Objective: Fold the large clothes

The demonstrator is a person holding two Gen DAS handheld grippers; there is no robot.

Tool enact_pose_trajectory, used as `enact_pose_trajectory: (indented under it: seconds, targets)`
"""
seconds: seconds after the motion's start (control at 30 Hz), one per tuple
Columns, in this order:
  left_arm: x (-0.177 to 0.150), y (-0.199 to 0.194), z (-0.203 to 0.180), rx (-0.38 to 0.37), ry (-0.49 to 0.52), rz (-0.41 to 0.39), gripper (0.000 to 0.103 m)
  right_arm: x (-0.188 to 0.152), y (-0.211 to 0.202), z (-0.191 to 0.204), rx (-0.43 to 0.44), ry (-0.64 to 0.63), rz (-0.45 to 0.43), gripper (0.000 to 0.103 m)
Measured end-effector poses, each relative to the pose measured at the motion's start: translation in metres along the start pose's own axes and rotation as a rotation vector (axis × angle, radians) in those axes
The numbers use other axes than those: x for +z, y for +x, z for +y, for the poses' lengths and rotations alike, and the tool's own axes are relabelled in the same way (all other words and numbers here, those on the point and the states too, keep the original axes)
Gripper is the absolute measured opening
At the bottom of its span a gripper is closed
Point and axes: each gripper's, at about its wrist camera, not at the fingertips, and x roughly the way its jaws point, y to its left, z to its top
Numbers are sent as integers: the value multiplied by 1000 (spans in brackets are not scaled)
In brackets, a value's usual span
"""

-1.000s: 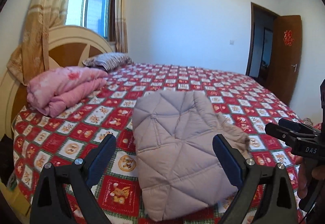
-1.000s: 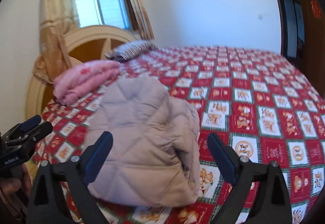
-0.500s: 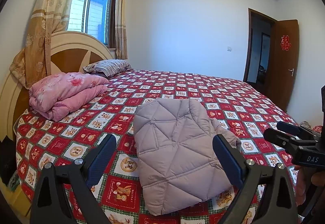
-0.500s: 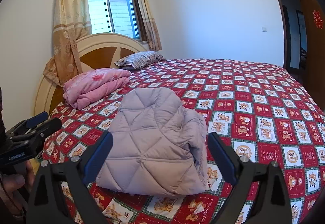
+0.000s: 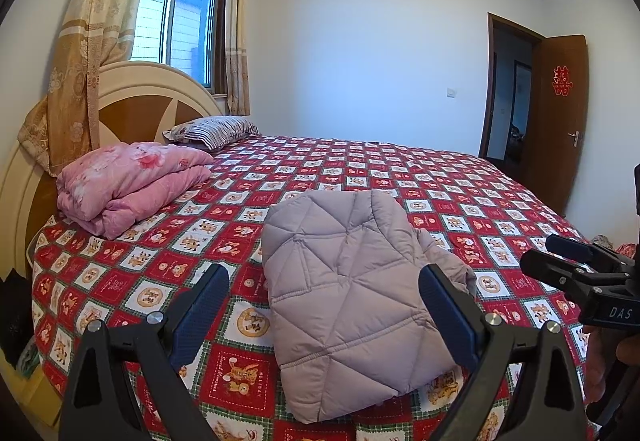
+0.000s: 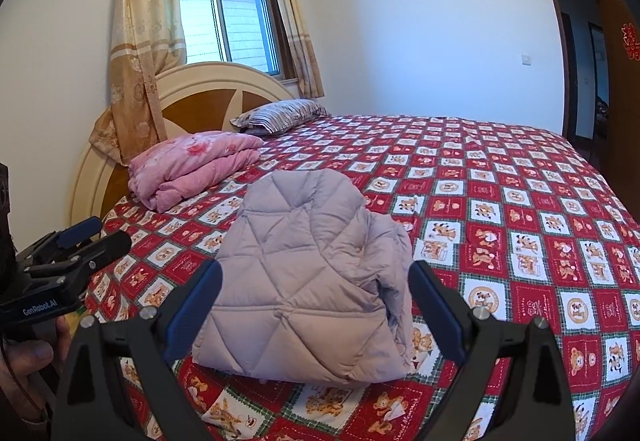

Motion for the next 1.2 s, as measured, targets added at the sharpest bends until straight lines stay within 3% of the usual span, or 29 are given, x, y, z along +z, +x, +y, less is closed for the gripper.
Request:
enact_pose_trajectory:
  seconds: [0.77, 1.2]
  targets:
    - [-3, 6, 4, 6, 4, 13, 96, 1, -2, -1, 4, 4, 6, 96]
    - [-8, 15, -2, 57, 60, 49, 96, -1, -3, -2, 2, 4, 9, 96]
